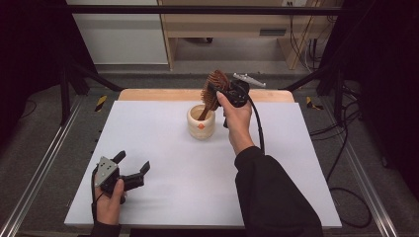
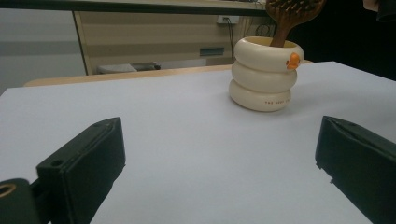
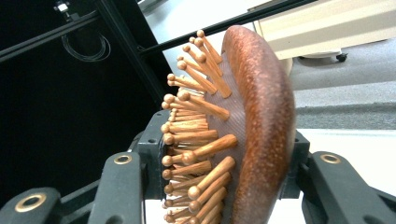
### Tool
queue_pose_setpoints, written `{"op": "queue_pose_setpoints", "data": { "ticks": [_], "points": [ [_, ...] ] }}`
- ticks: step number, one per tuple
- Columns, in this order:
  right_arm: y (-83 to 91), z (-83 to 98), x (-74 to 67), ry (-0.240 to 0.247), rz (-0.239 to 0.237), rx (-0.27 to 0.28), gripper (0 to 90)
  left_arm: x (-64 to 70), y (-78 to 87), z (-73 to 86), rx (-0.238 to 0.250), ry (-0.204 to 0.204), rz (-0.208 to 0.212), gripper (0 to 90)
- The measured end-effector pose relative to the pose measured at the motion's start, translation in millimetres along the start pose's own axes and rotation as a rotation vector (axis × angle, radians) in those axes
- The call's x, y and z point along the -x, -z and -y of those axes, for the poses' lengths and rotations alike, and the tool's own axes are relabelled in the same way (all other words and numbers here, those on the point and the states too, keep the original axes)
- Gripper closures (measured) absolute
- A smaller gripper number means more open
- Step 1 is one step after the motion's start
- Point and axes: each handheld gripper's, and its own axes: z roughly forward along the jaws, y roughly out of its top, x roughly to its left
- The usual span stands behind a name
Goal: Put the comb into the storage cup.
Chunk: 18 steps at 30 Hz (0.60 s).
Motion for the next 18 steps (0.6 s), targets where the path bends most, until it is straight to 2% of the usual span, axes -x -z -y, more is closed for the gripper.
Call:
{"op": "queue_pose_setpoints", "data": {
  "ticks": [18],
  "points": [
    [-2.9,3.3,0.8,-0.009,0.002,-0.008,49.7,0.0,0.4,-0.2,0.002,0.001,0.001,1.5]
  ]
}}
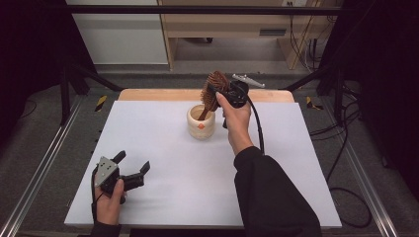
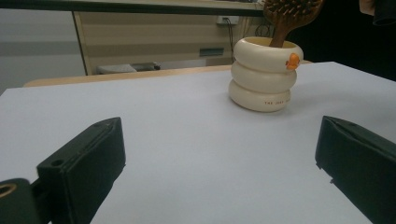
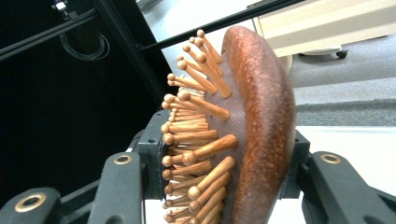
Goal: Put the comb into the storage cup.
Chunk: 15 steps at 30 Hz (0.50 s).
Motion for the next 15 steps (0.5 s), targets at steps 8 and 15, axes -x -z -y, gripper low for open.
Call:
{"op": "queue_pose_setpoints", "data": {
  "ticks": [8,15],
  "points": [
    [-1.2,4.1,2.8,-0.01,0.0,-0.002,49.7,0.0,0.0,0.0,-0.001,0.0,0.0,1.6],
    [-1.4,5.2,3.3,-0.02,-0.003,-0.001,49.7,0.1,-0.2,0.1,-0.002,-0.001,0.001,1.5]
  ]
}}
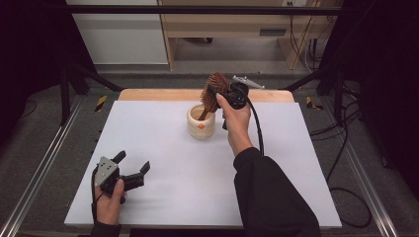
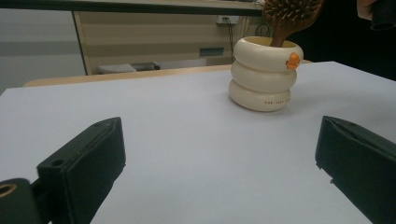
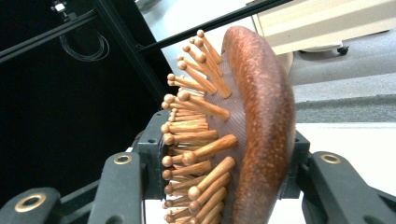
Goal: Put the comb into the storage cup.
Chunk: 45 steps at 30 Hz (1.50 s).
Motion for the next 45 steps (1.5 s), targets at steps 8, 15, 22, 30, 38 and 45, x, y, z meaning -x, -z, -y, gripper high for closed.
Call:
{"op": "queue_pose_setpoints", "data": {
  "ticks": [8,15,22,30,38,45],
  "points": [
    [-1.4,0.9,-1.1,0.001,-0.007,0.005,49.7,0.0,-0.1,0.0,0.0,0.0,0.0,1.6],
    [-2.5,2.2,-2.1,-0.008,-0.013,0.003,49.7,0.0,-0.1,0.1,-0.001,0.0,0.001,1.6],
    [-3.8,3.6,-2.6,-0.011,-0.017,0.002,49.6,0.1,-0.2,0.1,0.0,0.0,0.001,1.6],
    [-5.7,5.8,-2.9,-0.017,-0.019,-0.002,49.6,-0.1,-0.2,0.1,-0.001,0.0,0.001,1.6],
    [-6.7,8.6,-2.0,-0.025,-0.02,-0.005,49.6,-0.8,0.2,0.1,0.001,0.005,-0.001,1.6],
    [-6.6,9.9,2.6,-0.03,-0.011,-0.006,49.6,-0.3,-0.2,0.1,0.0,0.0,0.002,1.6]
  ]
}}
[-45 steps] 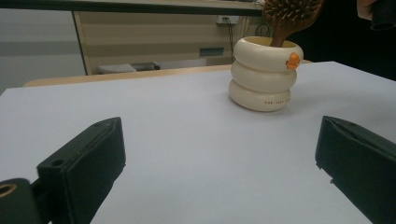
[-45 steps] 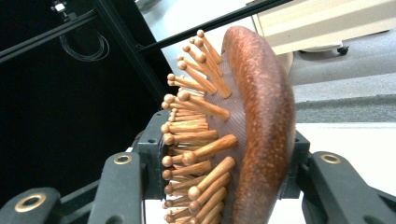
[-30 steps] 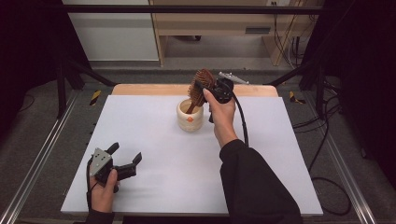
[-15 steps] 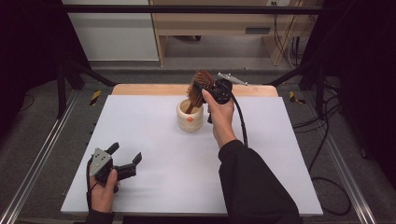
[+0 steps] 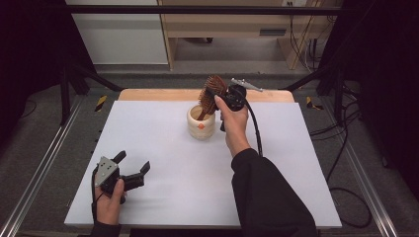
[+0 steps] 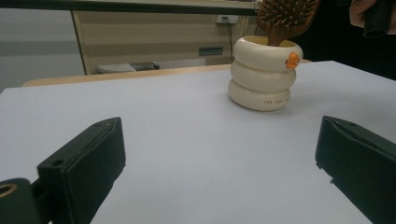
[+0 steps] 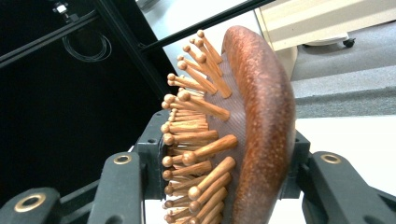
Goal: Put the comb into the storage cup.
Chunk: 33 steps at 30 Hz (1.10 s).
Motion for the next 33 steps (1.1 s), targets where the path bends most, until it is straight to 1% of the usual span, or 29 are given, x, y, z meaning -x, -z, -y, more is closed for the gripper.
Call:
{"op": "queue_pose_setpoints", "data": {
  "ticks": [4,9,33],
  "points": [
    [0.0,1.1,2.2,-0.002,0.003,-0.003,49.6,-0.5,0.1,0.0,0.001,0.004,-0.001,1.6],
    [-0.4,1.4,1.7,-0.001,-0.001,-0.001,49.5,0.0,-0.1,0.1,-0.001,-0.003,-0.003,1.6],
    [-3.0,5.1,0.9,-0.002,-0.007,-0.012,49.5,0.0,-0.1,0.1,-0.001,0.0,0.0,1.6]
  ]
}}
